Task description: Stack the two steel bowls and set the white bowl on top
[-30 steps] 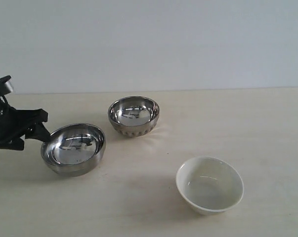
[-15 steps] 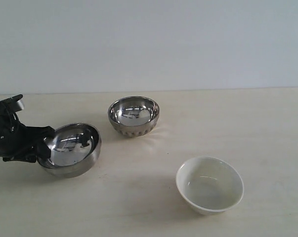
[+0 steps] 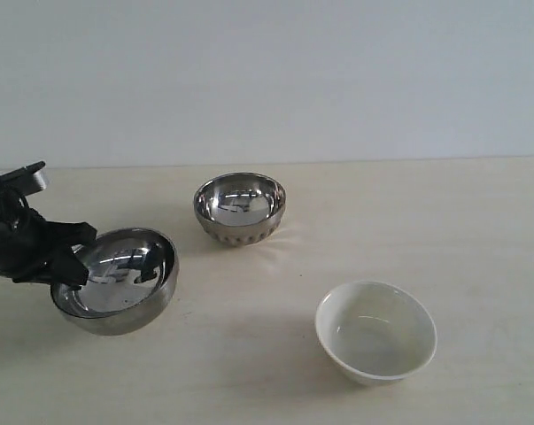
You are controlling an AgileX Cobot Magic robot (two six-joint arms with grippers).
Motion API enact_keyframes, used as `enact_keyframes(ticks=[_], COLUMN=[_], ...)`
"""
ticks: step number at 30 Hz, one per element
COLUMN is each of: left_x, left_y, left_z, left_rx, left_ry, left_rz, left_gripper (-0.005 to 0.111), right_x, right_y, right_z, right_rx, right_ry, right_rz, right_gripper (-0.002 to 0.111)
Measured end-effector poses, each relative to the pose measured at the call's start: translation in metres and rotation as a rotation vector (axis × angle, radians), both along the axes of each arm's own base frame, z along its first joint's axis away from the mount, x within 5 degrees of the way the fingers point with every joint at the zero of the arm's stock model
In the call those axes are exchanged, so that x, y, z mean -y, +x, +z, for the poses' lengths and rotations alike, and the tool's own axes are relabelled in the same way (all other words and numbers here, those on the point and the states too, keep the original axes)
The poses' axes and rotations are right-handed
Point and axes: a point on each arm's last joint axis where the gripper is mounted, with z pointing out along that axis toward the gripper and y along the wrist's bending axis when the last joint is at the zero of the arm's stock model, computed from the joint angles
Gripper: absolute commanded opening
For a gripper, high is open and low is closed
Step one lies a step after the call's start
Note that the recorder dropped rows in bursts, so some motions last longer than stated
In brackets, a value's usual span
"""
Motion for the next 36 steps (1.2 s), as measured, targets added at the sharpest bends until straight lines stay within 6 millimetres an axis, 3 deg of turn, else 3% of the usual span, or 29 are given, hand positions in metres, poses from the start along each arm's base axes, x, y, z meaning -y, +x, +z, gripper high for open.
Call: enact_keyframes(ticks=[7, 13, 16, 20, 36], left_x=[0.017, 0.07, 0.091, 0.103, 0.109], left_y=[-0.016, -0.025, -0.028, -0.028, -0.018], left_z=[0.035, 0.04, 0.034, 0.019, -0.024], left_rx=[0.028, 0.073, 0.087, 0.042, -0.04], left_ry=[-0.026, -0.006, -0.004, -0.015, 0.013], left_rz=[-0.107, -0.244, -0.278, -0.285, -0.275], left_gripper=[0.004, 0.004, 0.004, 0.004, 0.004], right_x=[0.0, 0.0, 0.0, 0.0, 0.0], right_y=[0.0, 0.0, 0.0, 0.0, 0.0], right_z=[0.0, 0.0, 0.0, 0.0, 0.0], right_rx=[0.0, 0.0, 0.0, 0.0, 0.0], right_ry=[0.0, 0.0, 0.0, 0.0, 0.0], right_rz=[0.0, 0.0, 0.0, 0.0, 0.0], right_gripper=[0.0, 0.0, 0.0, 0.0, 0.0])
